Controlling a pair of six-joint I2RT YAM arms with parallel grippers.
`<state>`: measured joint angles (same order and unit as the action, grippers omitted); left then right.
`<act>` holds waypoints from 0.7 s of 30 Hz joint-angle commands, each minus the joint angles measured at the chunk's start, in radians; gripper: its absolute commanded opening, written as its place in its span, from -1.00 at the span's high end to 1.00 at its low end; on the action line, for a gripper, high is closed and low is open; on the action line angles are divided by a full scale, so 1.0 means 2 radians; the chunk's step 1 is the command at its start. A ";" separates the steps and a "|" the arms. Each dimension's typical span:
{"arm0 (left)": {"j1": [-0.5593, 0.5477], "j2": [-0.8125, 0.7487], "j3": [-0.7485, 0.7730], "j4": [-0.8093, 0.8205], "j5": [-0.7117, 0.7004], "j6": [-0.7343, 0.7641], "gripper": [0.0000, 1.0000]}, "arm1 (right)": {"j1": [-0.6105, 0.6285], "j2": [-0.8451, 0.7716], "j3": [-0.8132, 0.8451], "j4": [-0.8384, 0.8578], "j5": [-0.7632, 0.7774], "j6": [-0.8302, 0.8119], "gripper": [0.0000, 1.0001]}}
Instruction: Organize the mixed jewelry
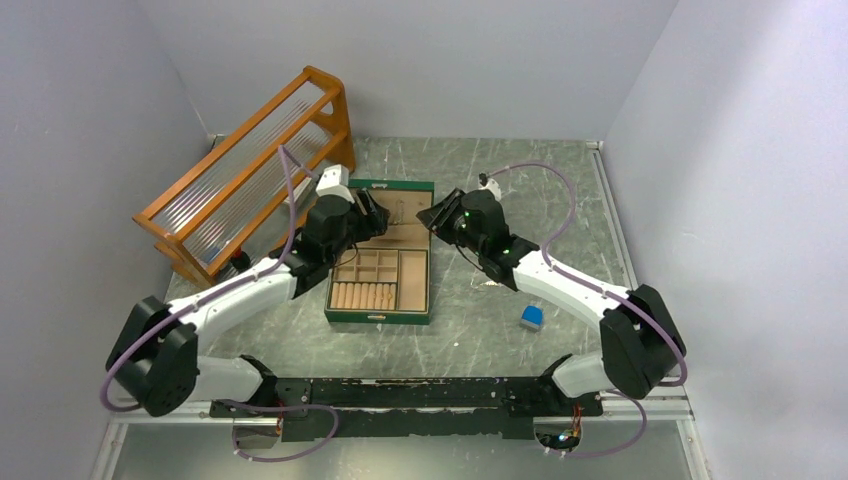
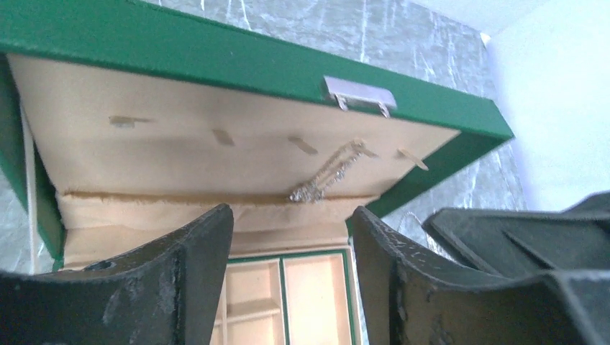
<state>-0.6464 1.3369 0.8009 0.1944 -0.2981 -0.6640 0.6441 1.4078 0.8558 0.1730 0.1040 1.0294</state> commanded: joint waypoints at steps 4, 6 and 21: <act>0.010 -0.106 -0.030 -0.121 -0.003 0.046 -0.57 | -0.006 -0.024 -0.008 -0.084 -0.005 -0.109 0.09; 0.013 -0.139 -0.037 -0.179 -0.030 0.046 -0.68 | -0.006 -0.024 -0.011 -0.115 -0.009 -0.135 -0.05; 0.021 -0.247 -0.132 -0.253 -0.061 -0.031 -0.84 | 0.014 0.093 0.050 -0.199 -0.061 -0.219 -0.09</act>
<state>-0.6125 0.8761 0.5564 -0.3069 -0.3779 -0.6933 0.6575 1.5463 0.9031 -0.1738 0.0128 0.6277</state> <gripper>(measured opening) 0.921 0.561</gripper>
